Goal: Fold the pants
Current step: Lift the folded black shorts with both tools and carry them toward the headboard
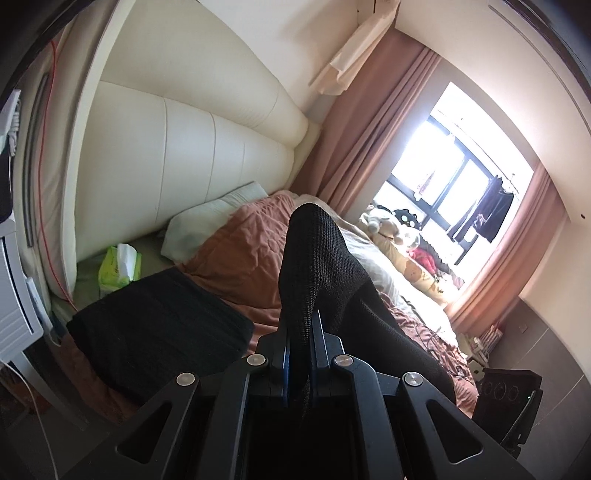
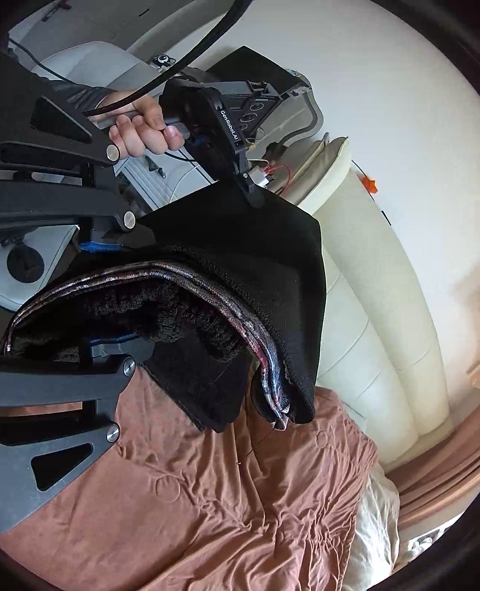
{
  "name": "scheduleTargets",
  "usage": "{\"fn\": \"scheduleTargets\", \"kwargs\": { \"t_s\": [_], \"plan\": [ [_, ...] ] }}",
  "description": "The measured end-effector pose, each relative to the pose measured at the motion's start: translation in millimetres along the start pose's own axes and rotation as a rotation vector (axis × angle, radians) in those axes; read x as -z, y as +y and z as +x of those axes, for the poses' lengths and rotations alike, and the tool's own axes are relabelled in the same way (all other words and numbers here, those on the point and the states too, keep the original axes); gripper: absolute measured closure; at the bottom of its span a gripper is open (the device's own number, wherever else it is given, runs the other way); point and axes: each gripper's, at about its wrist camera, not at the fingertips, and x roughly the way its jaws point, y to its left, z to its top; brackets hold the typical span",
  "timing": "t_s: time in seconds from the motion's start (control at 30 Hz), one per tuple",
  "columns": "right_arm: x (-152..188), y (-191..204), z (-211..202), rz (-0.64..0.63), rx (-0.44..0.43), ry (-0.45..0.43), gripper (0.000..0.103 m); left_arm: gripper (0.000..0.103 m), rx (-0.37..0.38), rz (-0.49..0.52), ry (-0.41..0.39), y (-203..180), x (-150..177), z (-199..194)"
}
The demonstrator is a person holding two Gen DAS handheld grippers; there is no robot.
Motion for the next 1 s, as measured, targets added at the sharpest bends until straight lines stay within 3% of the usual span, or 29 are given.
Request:
{"fn": "scheduleTargets", "kwargs": {
  "t_s": [0.37, 0.6, 1.0],
  "plan": [
    [-22.7, 0.7, 101.9, -0.018, -0.088, 0.043, 0.074, 0.096, -0.112, 0.012, -0.035, 47.6, -37.1, 18.5],
    [-33.1, -7.6, 165.2, 0.014, -0.118, 0.058, 0.074, 0.096, -0.144, 0.011, -0.016, 73.0, -55.5, 44.1],
    [-35.5, -10.5, 244.9, 0.102, -0.192, 0.077, 0.074, 0.096, -0.294, 0.026, 0.028, 104.2, -80.3, 66.4]
  ]
}}
